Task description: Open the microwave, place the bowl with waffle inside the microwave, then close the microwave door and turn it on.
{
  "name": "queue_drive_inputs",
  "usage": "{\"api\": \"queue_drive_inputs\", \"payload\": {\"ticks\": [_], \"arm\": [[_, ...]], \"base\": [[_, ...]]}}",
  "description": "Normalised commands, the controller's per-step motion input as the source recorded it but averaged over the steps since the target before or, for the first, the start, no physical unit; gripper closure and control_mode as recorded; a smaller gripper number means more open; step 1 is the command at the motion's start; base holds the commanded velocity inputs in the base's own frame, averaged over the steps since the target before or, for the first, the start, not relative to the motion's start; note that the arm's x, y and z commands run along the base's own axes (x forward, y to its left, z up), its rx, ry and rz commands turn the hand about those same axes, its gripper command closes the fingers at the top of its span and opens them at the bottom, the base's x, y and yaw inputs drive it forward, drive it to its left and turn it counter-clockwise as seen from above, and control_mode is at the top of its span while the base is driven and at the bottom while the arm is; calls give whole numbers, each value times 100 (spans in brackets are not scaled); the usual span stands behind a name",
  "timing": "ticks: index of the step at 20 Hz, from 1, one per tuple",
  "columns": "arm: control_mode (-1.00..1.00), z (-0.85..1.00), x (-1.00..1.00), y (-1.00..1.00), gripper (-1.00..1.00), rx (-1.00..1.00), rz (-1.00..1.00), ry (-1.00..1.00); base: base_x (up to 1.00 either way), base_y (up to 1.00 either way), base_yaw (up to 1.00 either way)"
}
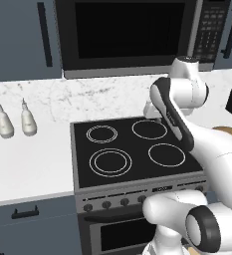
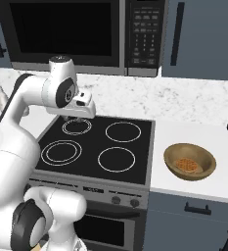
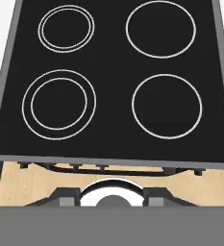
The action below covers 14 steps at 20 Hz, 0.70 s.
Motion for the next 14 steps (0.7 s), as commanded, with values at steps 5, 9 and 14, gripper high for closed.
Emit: {"api": "queue_drive_inputs", "payload": {"ticks": [5, 9, 14], "arm": [[-100, 22, 1, -12, -100, -1, 0, -12], [-100, 86, 25, -23, -100, 14, 0, -35], [-100, 97, 25, -26, -100, 8, 0, -39]], "base": [[0, 0, 0], [0, 0, 0], [0, 0, 0]]}}
